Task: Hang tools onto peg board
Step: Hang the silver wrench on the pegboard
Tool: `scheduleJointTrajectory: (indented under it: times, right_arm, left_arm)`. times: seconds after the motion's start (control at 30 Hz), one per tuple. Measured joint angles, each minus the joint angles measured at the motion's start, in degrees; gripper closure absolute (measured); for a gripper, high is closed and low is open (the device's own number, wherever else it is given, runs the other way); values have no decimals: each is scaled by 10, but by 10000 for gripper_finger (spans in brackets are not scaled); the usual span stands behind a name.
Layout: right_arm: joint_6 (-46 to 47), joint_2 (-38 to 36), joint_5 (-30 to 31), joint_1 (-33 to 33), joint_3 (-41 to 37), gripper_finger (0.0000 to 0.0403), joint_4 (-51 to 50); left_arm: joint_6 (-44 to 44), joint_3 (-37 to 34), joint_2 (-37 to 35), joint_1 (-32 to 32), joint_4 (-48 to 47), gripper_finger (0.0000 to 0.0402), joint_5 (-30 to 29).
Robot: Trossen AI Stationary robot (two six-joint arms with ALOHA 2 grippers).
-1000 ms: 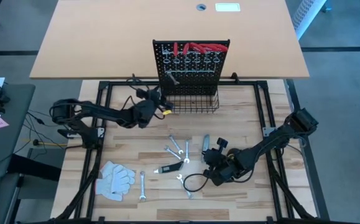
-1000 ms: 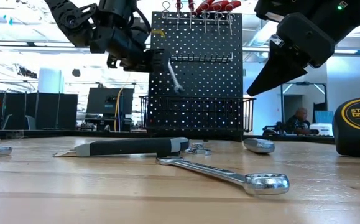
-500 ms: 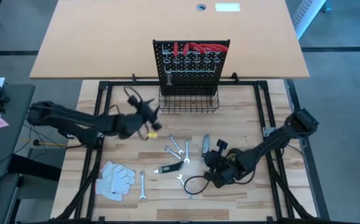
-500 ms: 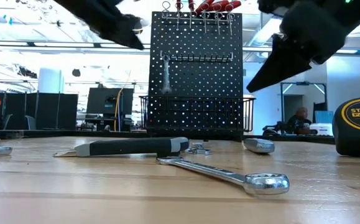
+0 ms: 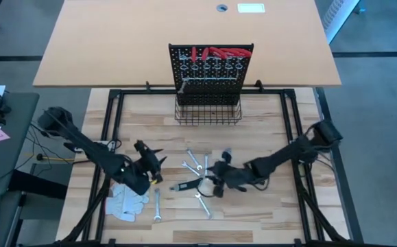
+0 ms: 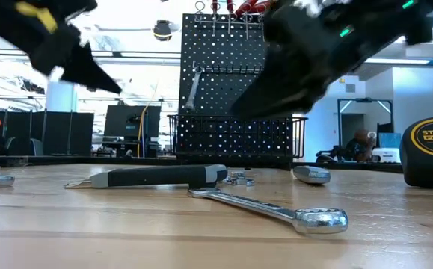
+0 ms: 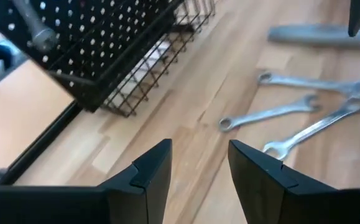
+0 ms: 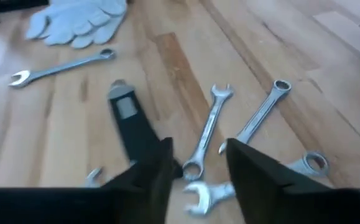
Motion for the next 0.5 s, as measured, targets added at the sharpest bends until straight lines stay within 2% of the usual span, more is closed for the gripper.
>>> scheduleJointTrajectory:
  times: [0.17, 0.23, 0.37, 0.5]
  right_arm:
    - [-65, 78, -99, -47, 53, 156, 49]
    - [-79, 103, -116, -53, 86, 141, 42]
    - [-64, 141, -89, -61, 147, 138, -19]
    - [-35, 165, -50, -75, 196, 144, -80]
  left_arm:
    - [-29, 0, 48, -2, -30, 249, 35]
    - [-52, 8, 43, -10, -75, 249, 86]
    - [-53, 15, 30, -50, -136, 249, 246]
    - [-66, 15, 32, -94, -136, 249, 329]
